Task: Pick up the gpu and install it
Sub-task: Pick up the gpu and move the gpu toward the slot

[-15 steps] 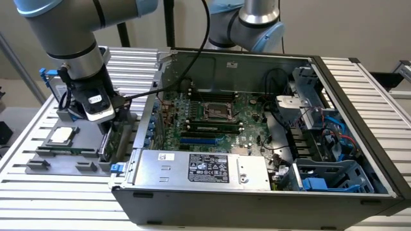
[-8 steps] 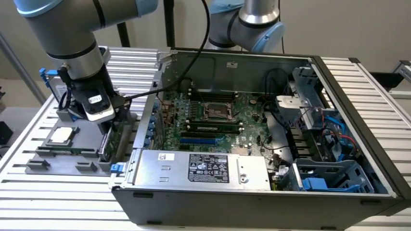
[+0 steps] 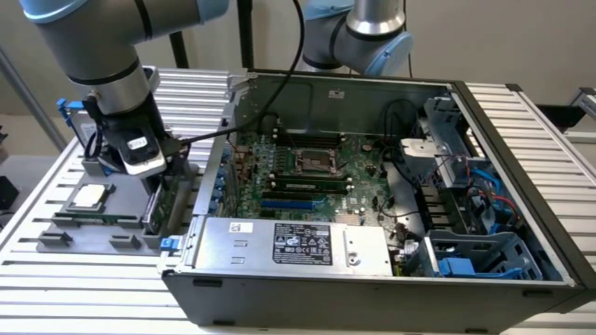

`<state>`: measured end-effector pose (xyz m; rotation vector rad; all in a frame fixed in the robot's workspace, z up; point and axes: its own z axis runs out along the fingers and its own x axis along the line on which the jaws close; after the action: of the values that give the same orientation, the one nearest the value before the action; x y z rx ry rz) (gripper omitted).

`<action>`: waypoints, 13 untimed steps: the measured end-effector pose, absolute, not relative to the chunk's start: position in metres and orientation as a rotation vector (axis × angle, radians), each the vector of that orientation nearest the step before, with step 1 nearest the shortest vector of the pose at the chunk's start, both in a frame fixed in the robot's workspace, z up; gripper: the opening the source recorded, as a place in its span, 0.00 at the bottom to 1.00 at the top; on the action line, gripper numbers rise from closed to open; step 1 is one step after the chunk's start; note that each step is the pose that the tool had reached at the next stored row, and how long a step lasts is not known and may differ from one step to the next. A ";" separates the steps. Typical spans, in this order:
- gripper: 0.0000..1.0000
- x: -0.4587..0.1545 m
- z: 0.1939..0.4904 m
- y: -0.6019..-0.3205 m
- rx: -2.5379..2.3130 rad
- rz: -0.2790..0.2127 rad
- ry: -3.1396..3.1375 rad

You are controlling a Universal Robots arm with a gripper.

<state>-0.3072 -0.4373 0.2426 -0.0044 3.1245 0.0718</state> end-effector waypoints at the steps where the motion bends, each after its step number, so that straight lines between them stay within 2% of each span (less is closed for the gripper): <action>1: 0.00 -0.307 0.244 -0.437 -0.004 0.072 3.125; 13: 0.00 -0.307 0.272 -0.437 -0.005 0.072 3.126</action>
<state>-0.3071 -0.4372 0.2719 -0.0046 3.1258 0.0721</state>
